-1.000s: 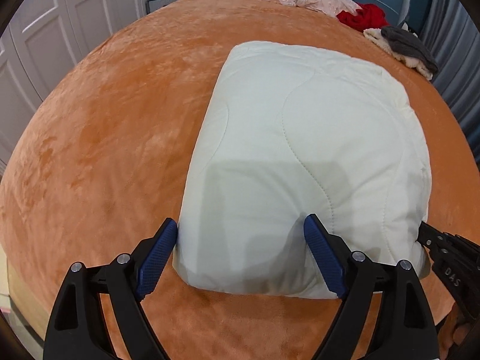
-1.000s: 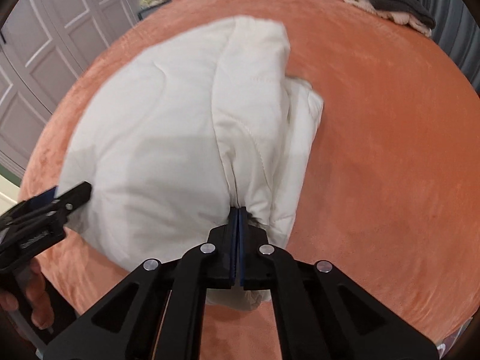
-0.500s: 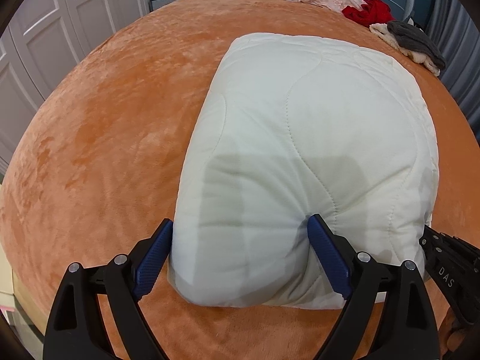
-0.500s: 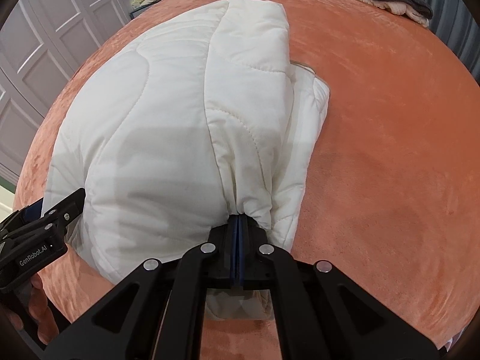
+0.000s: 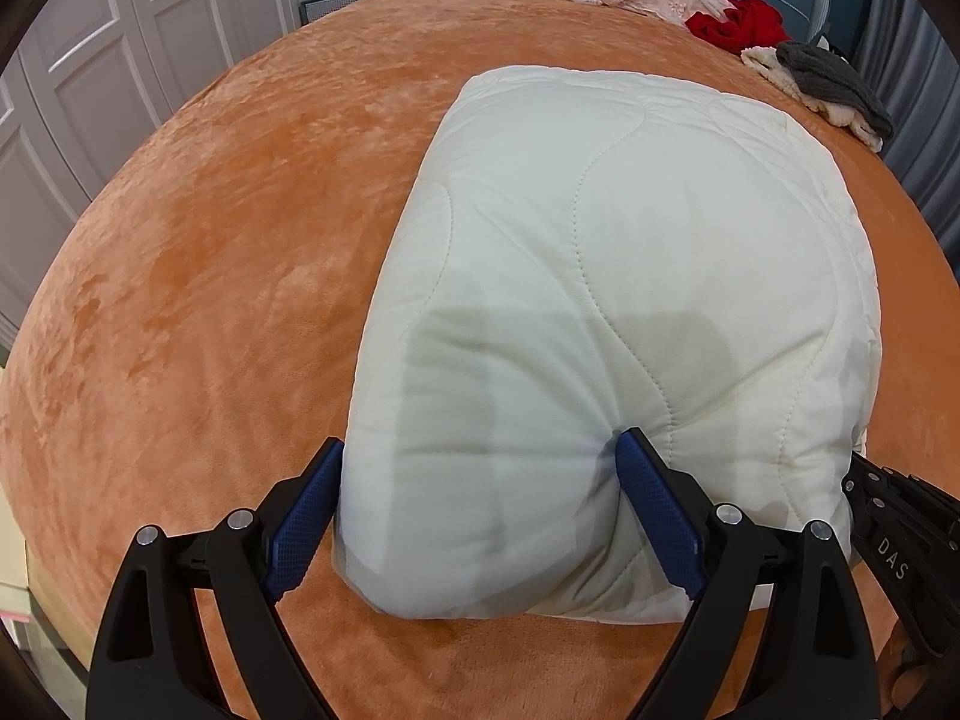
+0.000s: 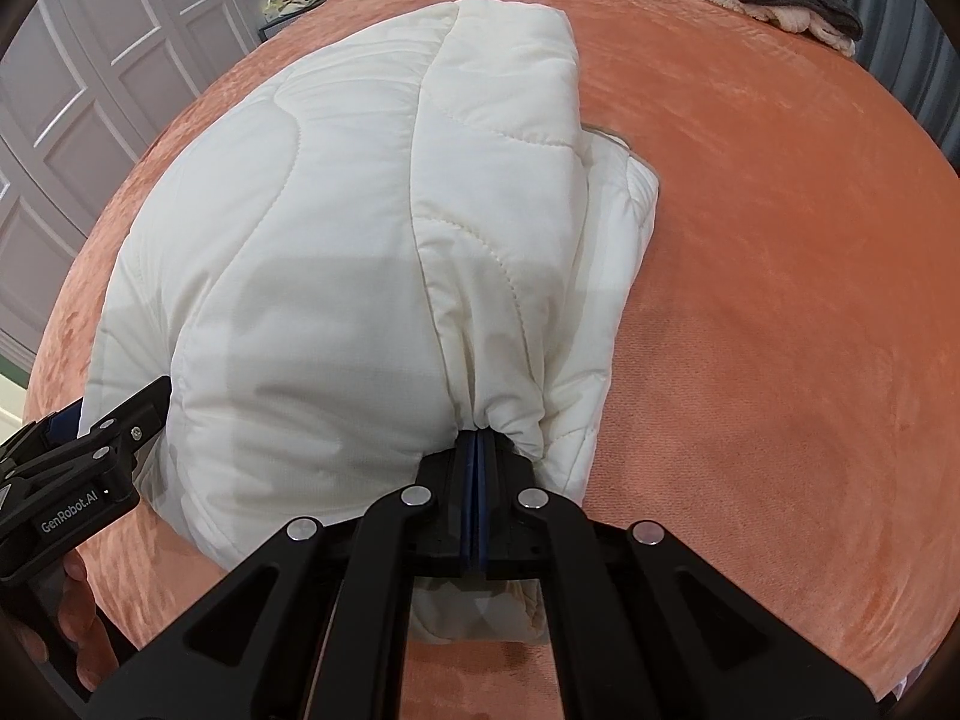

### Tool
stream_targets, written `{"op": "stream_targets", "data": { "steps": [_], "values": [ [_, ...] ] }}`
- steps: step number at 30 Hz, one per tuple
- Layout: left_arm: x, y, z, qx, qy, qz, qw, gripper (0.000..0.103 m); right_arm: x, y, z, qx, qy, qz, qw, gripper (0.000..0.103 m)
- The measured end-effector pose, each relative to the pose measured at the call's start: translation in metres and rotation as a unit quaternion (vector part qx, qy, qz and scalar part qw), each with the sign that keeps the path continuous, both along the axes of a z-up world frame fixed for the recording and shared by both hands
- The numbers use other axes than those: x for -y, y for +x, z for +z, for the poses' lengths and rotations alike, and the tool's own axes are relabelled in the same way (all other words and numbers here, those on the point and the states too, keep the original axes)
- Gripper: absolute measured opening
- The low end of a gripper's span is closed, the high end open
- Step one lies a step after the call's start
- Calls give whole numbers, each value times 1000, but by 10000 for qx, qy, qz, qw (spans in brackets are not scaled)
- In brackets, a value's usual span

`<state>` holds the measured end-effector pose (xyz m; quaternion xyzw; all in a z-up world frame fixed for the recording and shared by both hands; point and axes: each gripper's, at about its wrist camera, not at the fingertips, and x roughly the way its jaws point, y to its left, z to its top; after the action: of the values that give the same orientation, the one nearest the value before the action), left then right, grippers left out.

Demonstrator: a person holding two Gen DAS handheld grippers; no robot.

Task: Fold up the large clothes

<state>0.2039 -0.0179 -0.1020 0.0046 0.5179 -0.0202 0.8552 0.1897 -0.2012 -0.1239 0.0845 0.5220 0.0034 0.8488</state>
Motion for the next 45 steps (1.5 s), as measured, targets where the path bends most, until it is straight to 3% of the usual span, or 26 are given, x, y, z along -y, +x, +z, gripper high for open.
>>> {"op": "stream_targets", "data": {
  "steps": [16,20,23,27,31,34,37,39,42,45],
  "values": [
    [0,0,3,-25,18,-6,10000,89,0,-8,6,70,37,-83,9999,0],
    [-13,-1,30,-69,-285,-142,9995,79,20,-12,39,148,530,-174,9983,0],
    [-23,7,64,329,-500,-118,9981,79,36,-2,63,406,865,-272,9951,0],
    [-12,49,87,585,-434,-228,9971,79,53,50,72,468,1408,-469,9878,1],
    [-1,83,76,552,-140,-216,9981,79,57,70,85,481,1916,-612,9784,1],
    [-6,85,67,353,-256,-183,9989,79,43,47,91,271,1375,-35,9901,2],
    [-15,77,54,180,-520,-195,9983,79,33,11,63,-265,1206,256,9920,3],
    [-15,64,48,164,-622,-228,9977,80,34,-7,44,-378,1076,276,9931,3],
    [-6,52,43,162,-463,-319,9983,80,52,-16,38,-339,1265,-107,9913,1],
    [0,49,36,152,-246,-416,9987,82,66,-13,65,69,1345,-351,9903,10]
  ]
}}
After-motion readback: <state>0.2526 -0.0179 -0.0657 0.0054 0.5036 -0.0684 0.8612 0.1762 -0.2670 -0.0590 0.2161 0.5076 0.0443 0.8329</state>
